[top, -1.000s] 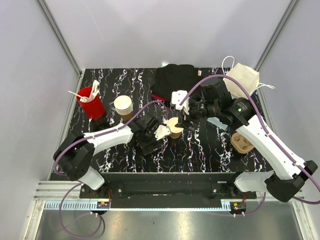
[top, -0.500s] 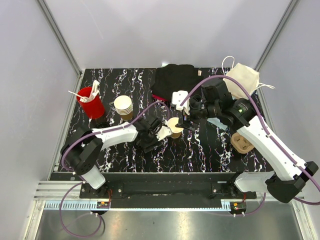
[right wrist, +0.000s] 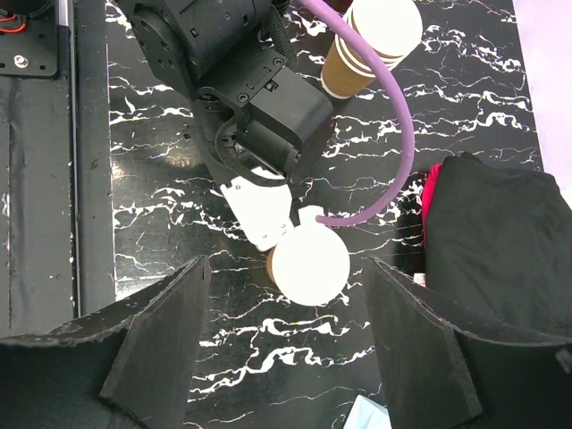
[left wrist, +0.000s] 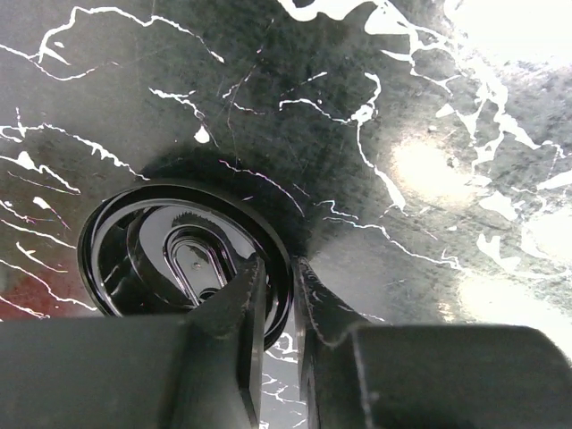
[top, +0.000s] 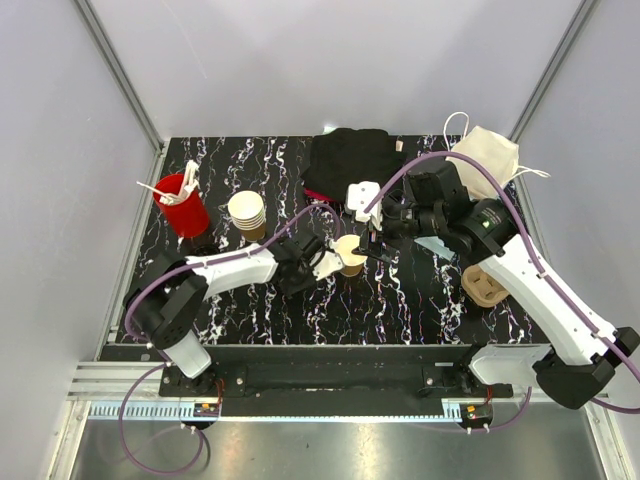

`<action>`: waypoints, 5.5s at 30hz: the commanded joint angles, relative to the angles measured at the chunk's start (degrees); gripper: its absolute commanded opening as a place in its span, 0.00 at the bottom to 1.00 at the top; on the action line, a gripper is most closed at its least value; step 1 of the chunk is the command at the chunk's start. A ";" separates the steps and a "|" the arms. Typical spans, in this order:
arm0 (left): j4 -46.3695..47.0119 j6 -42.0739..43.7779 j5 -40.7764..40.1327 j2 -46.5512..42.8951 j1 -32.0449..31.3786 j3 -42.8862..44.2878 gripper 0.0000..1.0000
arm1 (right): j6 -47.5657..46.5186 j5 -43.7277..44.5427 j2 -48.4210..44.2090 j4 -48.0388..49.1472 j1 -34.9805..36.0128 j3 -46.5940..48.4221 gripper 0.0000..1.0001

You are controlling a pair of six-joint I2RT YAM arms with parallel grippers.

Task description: Pack the takeout coffee

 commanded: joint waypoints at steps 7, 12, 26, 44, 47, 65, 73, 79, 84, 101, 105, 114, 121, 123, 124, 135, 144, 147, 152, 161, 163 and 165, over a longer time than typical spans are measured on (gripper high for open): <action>-15.95 9.17 23.17 -14.64 3.96 14.53 0.10 | -0.43 -0.05 0.30 -3.36 -0.39 8.13 0.77; -24.93 13.05 42.63 -20.62 13.17 29.46 0.09 | 0.45 0.30 1.18 -3.28 -0.39 11.91 0.78; -27.05 8.30 78.78 -21.51 23.04 32.93 0.05 | -5.16 -3.11 11.18 -5.74 -0.39 26.24 0.93; -19.93 1.01 84.49 -23.00 23.48 28.27 0.03 | -18.18 -23.69 23.76 -20.15 -0.30 33.80 0.96; -18.70 -0.04 85.02 -23.09 24.01 27.65 0.03 | -17.66 -25.71 23.85 -20.25 -0.13 32.84 0.92; -5.70 -10.76 85.11 -26.34 24.80 21.24 0.11 | -9.92 -28.53 23.24 -14.71 0.22 27.65 0.31; -3.84 -12.26 81.68 -26.61 25.42 20.97 0.57 | -9.04 -28.09 20.87 -14.88 0.22 24.85 0.20; -4.37 -11.65 75.18 -26.61 25.42 22.81 0.78 | -7.29 -25.99 18.32 -13.22 0.22 20.28 0.20; -6.74 -9.11 67.65 -26.08 24.45 24.84 0.90 | -2.29 -22.56 17.96 -9.97 0.22 18.68 0.20; -11.40 -3.65 49.07 -22.39 13.29 26.59 0.95 | 3.00 -13.59 20.78 -7.85 2.86 17.98 0.18; -11.40 -3.65 47.58 -21.68 12.94 26.86 0.90 | 2.03 -12.45 21.04 -8.55 3.74 17.54 0.18; -11.40 -3.74 47.40 -21.24 12.85 26.86 0.79 | 0.71 -10.42 20.78 -9.26 4.53 16.75 0.18; -10.00 -4.44 50.12 -23.52 13.29 25.98 0.84 | 0.19 -10.60 19.72 -8.82 4.53 15.61 0.17; -8.77 -5.93 51.70 -24.49 14.07 25.11 0.84 | 0.53 -10.69 19.02 -7.86 4.53 14.47 0.17; -7.28 -6.98 52.49 -24.76 15.04 24.75 0.85 | 0.62 -10.78 18.67 -7.42 4.53 13.94 0.17; -4.19 -9.45 54.43 -25.11 16.80 22.82 0.85 | 2.47 -11.04 15.77 -3.72 4.53 11.21 0.16; -5.33 -7.69 54.34 -26.34 16.80 21.24 0.84 | 2.47 -7.44 14.63 -2.40 4.53 11.13 0.15; -4.99 -7.95 54.26 -26.34 16.89 21.15 0.82 | 2.56 -7.96 14.71 -2.31 4.53 11.21 0.15; -4.72 -8.13 54.61 -25.99 16.80 21.24 0.77 | 3.09 -8.49 15.24 -2.31 4.53 12.00 0.15; -4.46 -7.78 54.26 -25.99 16.89 20.27 0.56 | 3.00 -8.76 15.42 -2.31 4.53 12.88 0.15; -4.46 -7.78 54.35 -25.90 16.80 20.18 0.50 | 3.09 -8.67 15.42 -2.31 4.53 13.15 0.15; -4.37 -7.87 54.08 -25.90 16.80 20.18 0.42 | 3.09 -8.49 15.50 -2.40 4.53 13.23 0.16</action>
